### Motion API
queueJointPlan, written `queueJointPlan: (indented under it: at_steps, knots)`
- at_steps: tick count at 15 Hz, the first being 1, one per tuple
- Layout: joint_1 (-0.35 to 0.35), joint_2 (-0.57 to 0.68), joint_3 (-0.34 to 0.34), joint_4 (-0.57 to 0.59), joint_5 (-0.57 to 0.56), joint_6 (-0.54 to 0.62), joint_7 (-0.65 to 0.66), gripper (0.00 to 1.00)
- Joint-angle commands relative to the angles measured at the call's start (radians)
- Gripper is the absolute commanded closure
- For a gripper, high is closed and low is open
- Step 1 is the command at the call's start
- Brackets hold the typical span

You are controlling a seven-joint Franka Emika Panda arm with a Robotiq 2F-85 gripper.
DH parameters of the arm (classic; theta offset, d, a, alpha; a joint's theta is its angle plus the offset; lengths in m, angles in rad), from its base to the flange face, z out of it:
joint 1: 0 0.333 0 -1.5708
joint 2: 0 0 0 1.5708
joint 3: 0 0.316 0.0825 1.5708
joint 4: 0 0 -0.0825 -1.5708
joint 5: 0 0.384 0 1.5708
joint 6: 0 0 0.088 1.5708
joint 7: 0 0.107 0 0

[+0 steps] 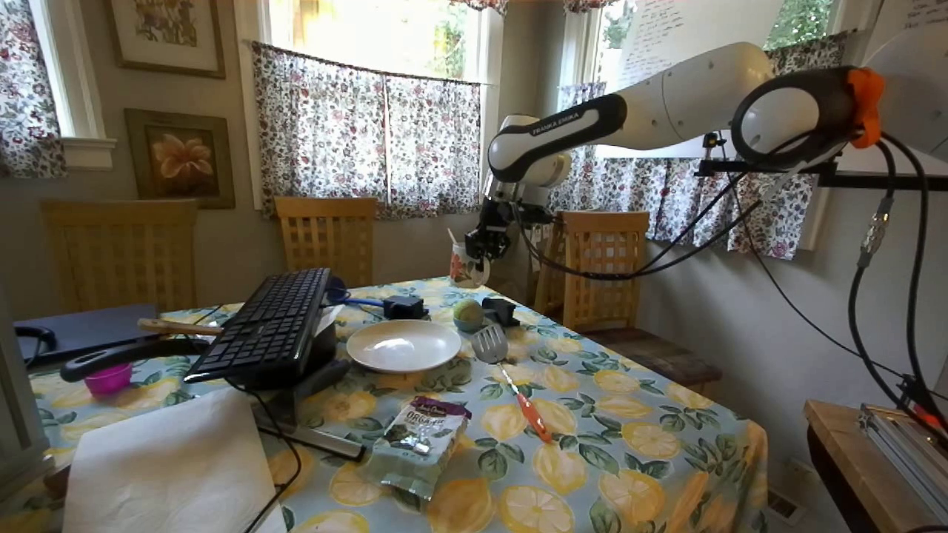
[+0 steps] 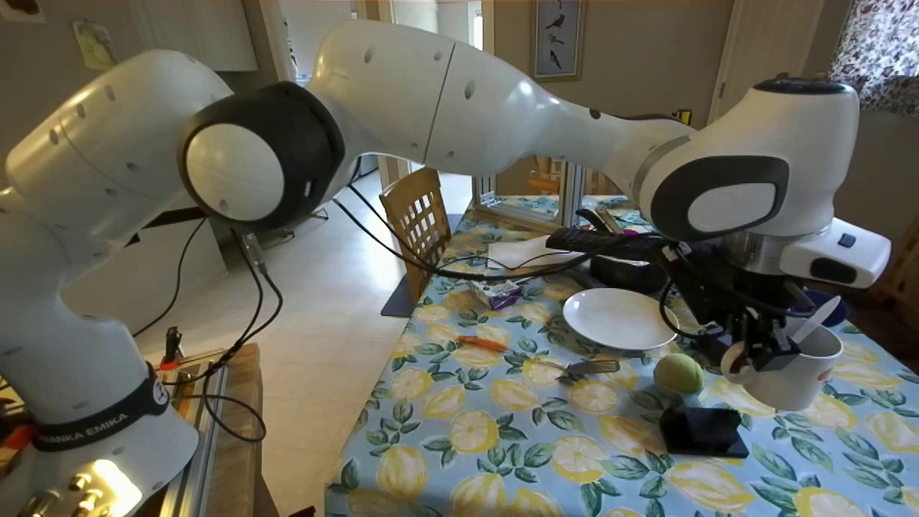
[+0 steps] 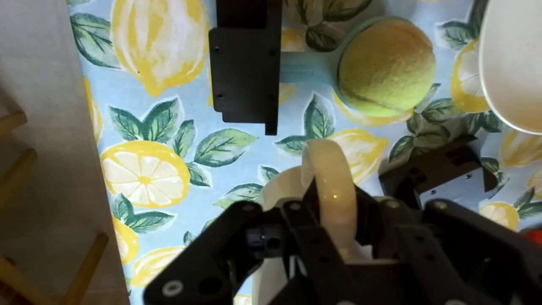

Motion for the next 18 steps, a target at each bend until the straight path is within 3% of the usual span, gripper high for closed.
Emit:
queueJointPlan:
  at_steps: [1,4,10,18]
  knots:
    - [0.005,0.003,0.0,0.0,-0.003,0.003,-0.001,0.98]
    - [0.023,0.048,-0.029,0.042,-0.033,0.016,0.027,0.98]
    - [0.07,0.125,-0.086,0.083,-0.06,0.191,0.066,0.98]
    - [0.076,0.135,-0.083,0.119,-0.04,0.102,0.106,0.98]
